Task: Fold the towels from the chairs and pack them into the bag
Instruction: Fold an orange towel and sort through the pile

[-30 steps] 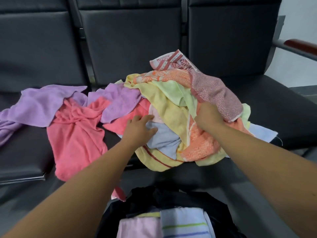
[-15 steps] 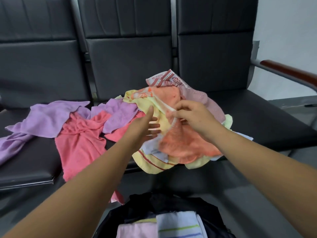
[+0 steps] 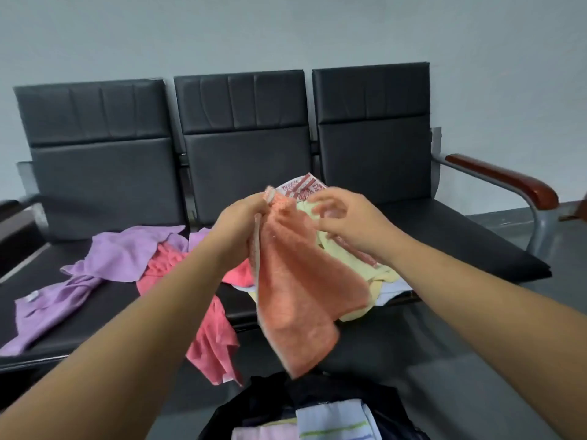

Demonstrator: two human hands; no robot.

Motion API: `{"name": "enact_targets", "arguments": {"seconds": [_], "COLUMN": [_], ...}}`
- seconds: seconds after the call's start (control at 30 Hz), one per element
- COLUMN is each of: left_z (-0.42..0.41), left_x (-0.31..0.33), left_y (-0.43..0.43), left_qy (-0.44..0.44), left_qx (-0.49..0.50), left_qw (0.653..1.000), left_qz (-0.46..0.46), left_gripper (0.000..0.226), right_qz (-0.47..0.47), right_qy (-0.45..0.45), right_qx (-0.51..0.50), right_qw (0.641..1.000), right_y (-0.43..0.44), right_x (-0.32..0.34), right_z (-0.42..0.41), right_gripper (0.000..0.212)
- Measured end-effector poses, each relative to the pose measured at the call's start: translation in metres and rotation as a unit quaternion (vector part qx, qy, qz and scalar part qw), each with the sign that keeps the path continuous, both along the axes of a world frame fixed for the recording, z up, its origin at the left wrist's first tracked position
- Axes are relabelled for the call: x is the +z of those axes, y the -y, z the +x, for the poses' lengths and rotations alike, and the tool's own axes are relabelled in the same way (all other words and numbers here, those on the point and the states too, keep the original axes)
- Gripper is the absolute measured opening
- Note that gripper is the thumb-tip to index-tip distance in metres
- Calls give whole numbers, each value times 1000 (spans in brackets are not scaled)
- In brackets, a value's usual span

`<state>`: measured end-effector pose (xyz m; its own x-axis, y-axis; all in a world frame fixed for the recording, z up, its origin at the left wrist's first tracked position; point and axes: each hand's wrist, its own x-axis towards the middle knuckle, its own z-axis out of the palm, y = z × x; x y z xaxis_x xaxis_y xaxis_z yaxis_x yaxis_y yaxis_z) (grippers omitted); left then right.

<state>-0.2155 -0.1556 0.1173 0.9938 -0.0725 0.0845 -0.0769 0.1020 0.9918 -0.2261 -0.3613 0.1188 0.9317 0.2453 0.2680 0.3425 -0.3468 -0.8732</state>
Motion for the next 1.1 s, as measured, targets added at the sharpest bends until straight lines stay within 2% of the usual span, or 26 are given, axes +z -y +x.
{"name": "enact_targets", "arguments": {"seconds": [0.07,0.13,0.17,0.23,0.3,0.37,0.43,0.47,0.5,0.57,0.63,0.7,0.73,0.77,0.83,0.9,0.93,1.0,1.07,1.1], "left_z": [-19,-38,-45,-57,-63,-65,-66,-66,-67,-71,-73,-73,-73,-74,-73,-68,-65,-62,-61,-62], "left_x": [17,35,42,56,63,63,56,51,47,41,39,45,50,56,68,71,70,64,56,51], "left_y": [-10,-15,-16,-22,-35,-53,-73,-82,-91,-104,-109,-99,-89,-77,-57,-52,-57,-72,-89,-95], "left_qy": [30,47,50,58,65,61,36,25,19,14,15,47,74,101,137,136,122,100,87,79], "left_qx": [-56,-131,-161,-196,-211,-177,-127,-105,-88,-56,-32,-46,-62,-83,-117,-133,-139,-127,-95,-80], "left_qw": [995,981,974,962,945,917,881,876,884,928,956,956,946,933,901,874,874,861,838,848], "left_qz": [78,133,148,180,242,353,454,471,458,367,291,288,309,336,395,446,449,482,531,519], "left_gripper": [19,29,28,19,17,22,20,19,19,35,49,51,46,38,24,22,26,30,17,8], "right_qz": [-91,-163,-184,-194,-166,-96,1,37,43,-7,-139,-255,-247,-196,-77,-70,-62,3,69,73], "right_qy": [78,86,72,44,56,62,44,27,11,-16,-39,-69,-91,-119,-139,-84,-61,-60,-79,-91], "right_qx": [29,99,126,145,108,31,-36,-62,-84,-107,-88,1,69,136,191,162,137,81,32,16], "right_qw": [992,978,972,969,979,993,998,997,995,994,986,965,962,964,969,981,987,995,994,993], "right_y": [-8,-22,-29,-41,-45,-42,-33,-28,-22,-10,-2,-6,-13,-23,-41,-49,-48,-37,-21,-15], "right_x": [17,32,37,40,43,46,50,51,51,48,45,45,44,43,37,37,38,41,41,38], "right_z": [-5,-15,-17,-22,-21,-17,-15,-14,-12,-13,-19,-34,-41,-49,-53,-49,-47,-40,-33,-30], "right_gripper": [63,72,65,36,25,6,17,18,19,18,13,16,17,18,25,17,19,22,18,16]}}
